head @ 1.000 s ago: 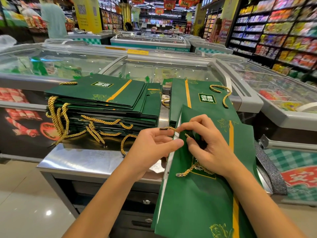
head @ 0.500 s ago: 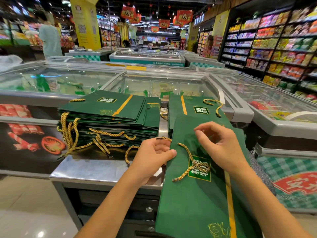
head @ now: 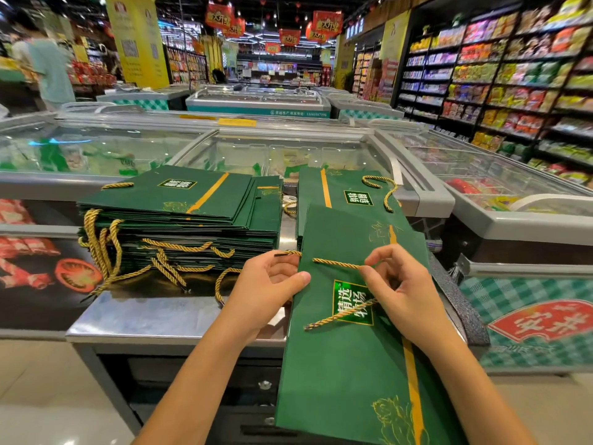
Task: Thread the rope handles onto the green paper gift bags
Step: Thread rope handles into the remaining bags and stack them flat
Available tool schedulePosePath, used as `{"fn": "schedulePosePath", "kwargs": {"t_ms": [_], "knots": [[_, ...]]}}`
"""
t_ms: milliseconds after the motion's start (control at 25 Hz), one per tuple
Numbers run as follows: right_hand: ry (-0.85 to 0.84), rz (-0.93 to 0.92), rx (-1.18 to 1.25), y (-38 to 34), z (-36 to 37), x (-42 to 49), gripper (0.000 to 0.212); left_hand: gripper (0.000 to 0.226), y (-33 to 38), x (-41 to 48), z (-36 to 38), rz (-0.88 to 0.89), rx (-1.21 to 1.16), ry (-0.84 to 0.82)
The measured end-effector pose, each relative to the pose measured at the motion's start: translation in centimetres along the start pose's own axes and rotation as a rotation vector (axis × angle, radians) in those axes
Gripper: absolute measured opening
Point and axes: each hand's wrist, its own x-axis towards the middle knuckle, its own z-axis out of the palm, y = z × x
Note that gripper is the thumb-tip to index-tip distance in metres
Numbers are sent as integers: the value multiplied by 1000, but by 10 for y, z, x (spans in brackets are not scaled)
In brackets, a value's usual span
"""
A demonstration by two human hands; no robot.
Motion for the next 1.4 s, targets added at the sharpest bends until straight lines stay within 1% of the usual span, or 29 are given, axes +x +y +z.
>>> {"fn": "schedulePosePath", "kwargs": {"t_ms": [120,240,320,400,560,600,640,680,840,920,1160,1240,1360,1400], "knots": [[27,27,25,0,-2,-2,9,28,-1,0,0,3,-9,-11],[15,2,44,-3,-3,-5,2,28,1,-2,1,-5,-31,-7],[43,-12,75,-5,-3,-5,6,27,3,-2,1,-10,-43,-21],[67,15,142,-5,-3,-5,8,27,4,-3,2,-11,-39,-21],[61,96,241,-3,-6,-4,4,28,5,-4,3,-10,-12,-13],[55,90,247,-4,-5,-4,11,28,6,-5,3,-10,-12,-14],[46,81,235,-3,-5,-5,18,28,6,-5,3,-11,-12,-14],[36,67,204,-4,-6,-4,20,28,6,-5,3,-11,-13,-13],[-7,72,128,-6,-6,-5,6,27,6,-5,3,-11,-12,-12],[-17,64,97,-6,-7,-5,2,27,5,-5,3,-10,-5,-13],[81,85,166,-4,-6,-4,9,30,1,-2,0,-9,23,-20],[109,91,175,-4,-5,-4,9,27,2,-2,1,-14,32,-20],[143,89,185,-5,-5,-4,9,10,5,-4,3,-27,70,-33],[162,87,173,-4,-4,-3,8,7,6,-6,4,-26,88,-46]]}}
